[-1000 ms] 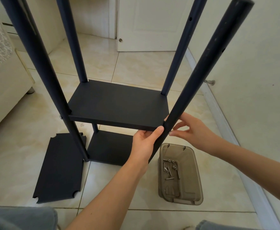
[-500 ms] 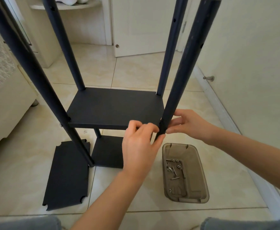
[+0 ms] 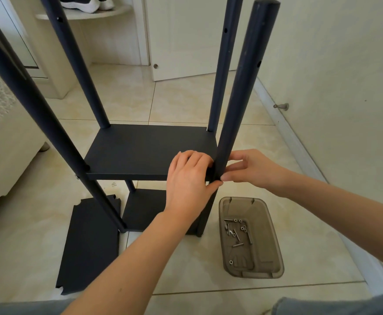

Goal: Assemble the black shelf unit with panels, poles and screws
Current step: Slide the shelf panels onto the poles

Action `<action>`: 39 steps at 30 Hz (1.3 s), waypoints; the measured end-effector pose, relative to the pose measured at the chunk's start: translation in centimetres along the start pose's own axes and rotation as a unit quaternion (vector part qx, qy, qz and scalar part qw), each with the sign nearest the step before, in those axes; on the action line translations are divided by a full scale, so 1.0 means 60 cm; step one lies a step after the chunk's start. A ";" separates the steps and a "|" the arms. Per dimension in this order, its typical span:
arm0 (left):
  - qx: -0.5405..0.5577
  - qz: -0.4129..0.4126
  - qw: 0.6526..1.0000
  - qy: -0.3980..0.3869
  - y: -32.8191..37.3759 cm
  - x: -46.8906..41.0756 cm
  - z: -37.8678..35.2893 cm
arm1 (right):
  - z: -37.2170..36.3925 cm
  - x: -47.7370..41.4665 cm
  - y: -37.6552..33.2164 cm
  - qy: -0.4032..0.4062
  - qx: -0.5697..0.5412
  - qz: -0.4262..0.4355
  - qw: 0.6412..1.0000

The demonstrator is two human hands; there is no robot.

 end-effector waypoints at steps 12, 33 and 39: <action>-0.031 0.005 0.999 0.013 0.006 0.005 -0.008 | -0.035 -0.021 0.014 0.035 -0.125 -0.147 0.981; -0.184 -0.006 0.982 -0.039 -0.005 0.007 -0.029 | -0.007 0.020 0.123 -0.006 -0.204 -0.182 0.962; -0.185 -0.009 0.982 -0.044 -0.001 0.013 -0.031 | -0.050 0.076 0.256 -0.017 -0.163 -0.235 0.958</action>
Point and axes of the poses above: each hand's wrist, its own x-axis away from the middle knuckle, its own z-axis out of the back of the hand, y = z × x, the point moved 5 cm from there along -x, towards the middle knuckle, and after that the axes turned 3 degrees about z, right-handed, at the moved point
